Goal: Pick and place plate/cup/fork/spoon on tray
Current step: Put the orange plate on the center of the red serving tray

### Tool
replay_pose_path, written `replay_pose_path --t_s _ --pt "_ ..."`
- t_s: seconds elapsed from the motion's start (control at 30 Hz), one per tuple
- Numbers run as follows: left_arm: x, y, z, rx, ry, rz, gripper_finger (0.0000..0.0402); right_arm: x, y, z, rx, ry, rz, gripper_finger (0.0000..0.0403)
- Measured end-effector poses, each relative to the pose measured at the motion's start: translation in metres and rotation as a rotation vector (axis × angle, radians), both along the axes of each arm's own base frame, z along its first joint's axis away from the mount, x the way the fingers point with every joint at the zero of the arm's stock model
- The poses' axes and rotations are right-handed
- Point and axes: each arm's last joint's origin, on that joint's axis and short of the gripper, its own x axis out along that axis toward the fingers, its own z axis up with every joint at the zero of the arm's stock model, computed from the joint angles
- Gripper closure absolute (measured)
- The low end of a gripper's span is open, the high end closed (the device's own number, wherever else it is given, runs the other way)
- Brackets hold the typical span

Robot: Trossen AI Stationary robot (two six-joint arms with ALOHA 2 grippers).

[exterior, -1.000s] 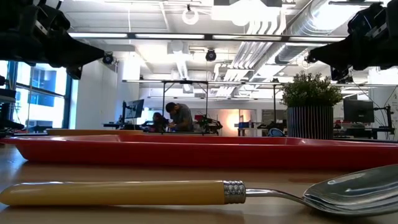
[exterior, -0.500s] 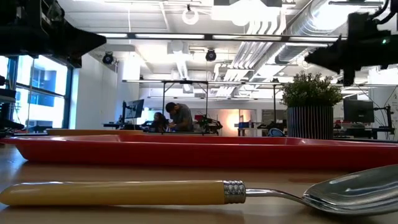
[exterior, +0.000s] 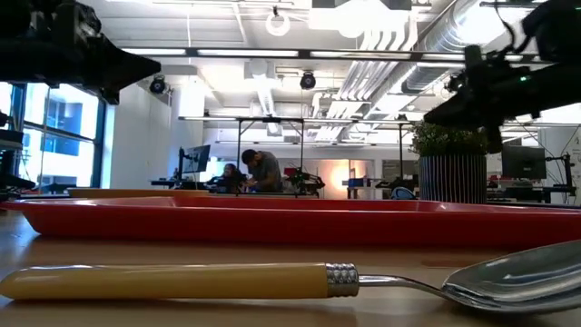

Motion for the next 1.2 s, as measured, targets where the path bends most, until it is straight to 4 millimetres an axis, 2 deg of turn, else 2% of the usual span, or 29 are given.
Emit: replay_pose_path --t_s 0.1,0.23,0.37,0.53,0.73,0.83,0.97,1.1,1.2 --pt "0.004 0.002 -0.005 -0.074 0.036 0.061 0.0398 0.022 -0.003 0.012 -0.027 0.031 0.025 0.0401" --pt "0.01 0.003 -0.01 -0.094 0.083 0.095 0.0398 0.064 -0.011 0.025 -0.044 0.124 0.031 0.0381" --pt "0.014 0.005 -0.011 -0.106 0.083 0.143 0.0398 0.118 -0.023 0.038 -0.043 0.18 0.067 0.0339" --pt "0.014 0.009 -0.015 -0.211 0.07 0.296 0.0398 0.186 -0.052 0.051 0.036 0.279 0.129 0.0289" --pt "0.013 0.009 -0.015 -0.228 0.05 0.329 0.0398 0.266 -0.078 0.066 0.032 0.413 0.191 0.0258" --pt "0.013 0.009 -0.013 -0.23 0.033 0.329 0.0398 0.305 -0.086 0.068 0.009 0.478 0.199 0.0256" --pt "0.013 0.009 -0.016 -0.209 0.068 0.332 0.0398 0.349 -0.097 0.062 0.076 0.504 0.185 0.0257" --pt "0.013 0.009 -0.018 -0.201 0.095 0.336 0.0398 0.383 -0.106 0.051 0.176 0.519 0.154 0.0257" --pt "0.013 0.01 -0.016 -0.213 0.063 0.374 0.0398 0.403 -0.111 0.041 0.186 0.551 0.152 0.0258"
